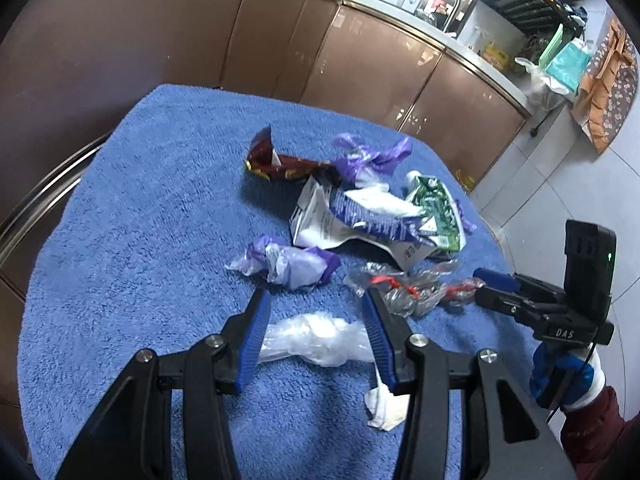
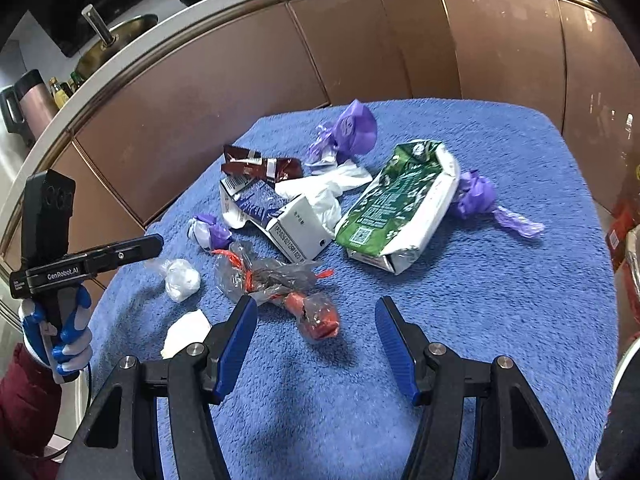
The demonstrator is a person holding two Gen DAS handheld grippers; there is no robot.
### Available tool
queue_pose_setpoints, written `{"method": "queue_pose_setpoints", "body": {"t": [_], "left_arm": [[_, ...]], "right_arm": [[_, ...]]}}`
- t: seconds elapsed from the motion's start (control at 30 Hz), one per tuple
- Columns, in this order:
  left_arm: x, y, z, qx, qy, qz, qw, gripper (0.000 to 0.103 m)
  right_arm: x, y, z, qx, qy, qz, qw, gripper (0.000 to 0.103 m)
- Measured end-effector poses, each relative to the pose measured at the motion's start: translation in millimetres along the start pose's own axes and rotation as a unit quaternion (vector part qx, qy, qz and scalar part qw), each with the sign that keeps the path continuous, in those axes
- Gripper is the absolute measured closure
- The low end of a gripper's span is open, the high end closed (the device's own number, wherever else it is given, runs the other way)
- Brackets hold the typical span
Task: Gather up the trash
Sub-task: 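Grasp the white tissue with the left tool while the right tool grasps the clear wrapper with red ties, then carry the tissue and clear wrapper in both tools over the black trash bin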
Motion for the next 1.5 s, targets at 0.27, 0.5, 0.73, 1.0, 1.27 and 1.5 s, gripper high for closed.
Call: {"method": "queue_pose_setpoints", "body": {"t": [0.27,0.5,0.73,1.0,1.27,1.5], "left_arm": [[-16,10,-11,-0.007,-0.015,-0.023,0.9996,0.057],[-43,14,-29,0.009,-0.034,-0.051,0.9981,0.057],[-54,-1,-50,0.037,-0.023,-0.06,0.9972,0.057],[-60,-18,-58,0.058,-0.014,-0.059,0.9965,0.057],[-75,-25,-61,0.062,-0.028,-0.038,0.997,0.058],[-82,-23,-64,0.059,-0.036,-0.024,0.9973,0.084]], "right_arm": [[0,-14,1,0.015,0.006,0.005,1.0,0.044],[-1,-26,0,0.025,-0.002,0.017,1.0,0.051],[-2,-24,-4,0.025,-0.012,0.036,0.999,0.077],[-3,-8,-8,0.014,-0.016,0.039,0.999,0.086],[-13,14,-17,0.0,-0.032,0.027,0.999,0.086],[-14,33,-25,-0.013,-0.039,0.022,0.999,0.088]]}}
Point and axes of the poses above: each gripper's, at about its wrist camera, not at the fingertips, and y roughly against the way its jaws point, x to its left, z to its top, the point moved 4 cm from there along -y, roughly the way its jaws point, and after that the axes turned 4 degrees about -y, right-handed, at the moved point
